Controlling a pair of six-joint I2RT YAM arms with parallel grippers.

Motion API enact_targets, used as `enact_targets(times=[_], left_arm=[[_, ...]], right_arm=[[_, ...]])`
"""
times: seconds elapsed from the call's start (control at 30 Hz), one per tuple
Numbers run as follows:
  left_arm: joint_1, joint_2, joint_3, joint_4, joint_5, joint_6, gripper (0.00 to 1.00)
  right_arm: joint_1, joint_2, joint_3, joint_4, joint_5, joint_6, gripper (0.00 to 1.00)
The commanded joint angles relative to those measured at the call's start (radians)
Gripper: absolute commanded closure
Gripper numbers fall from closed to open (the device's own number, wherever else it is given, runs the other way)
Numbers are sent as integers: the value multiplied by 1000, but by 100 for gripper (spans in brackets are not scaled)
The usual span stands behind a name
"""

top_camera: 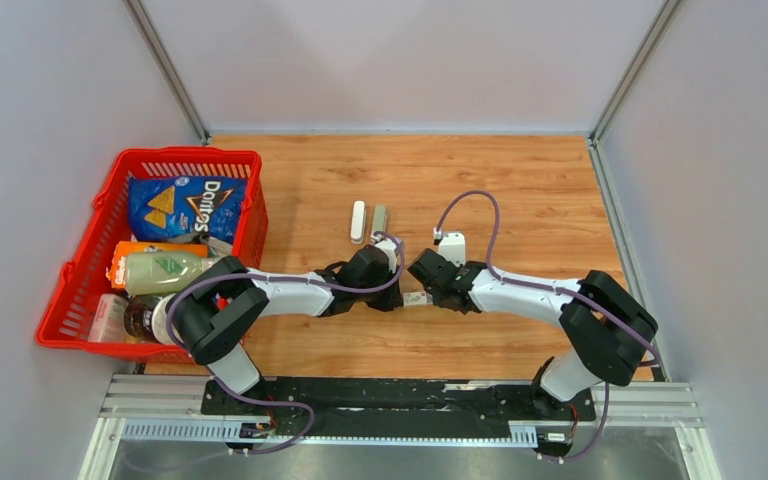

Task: Unload the staples from the stapler

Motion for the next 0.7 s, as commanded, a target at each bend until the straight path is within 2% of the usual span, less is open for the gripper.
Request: enact_targets(times=[0.0,0.67], left_arm=[[-3,19,19,-22,-8,16,100],[-1,21,4,-27,-11,20,100]], right_arm=[[5,8,31,45,8,1,100],[32,-64,-84,94,-47,-31,100]])
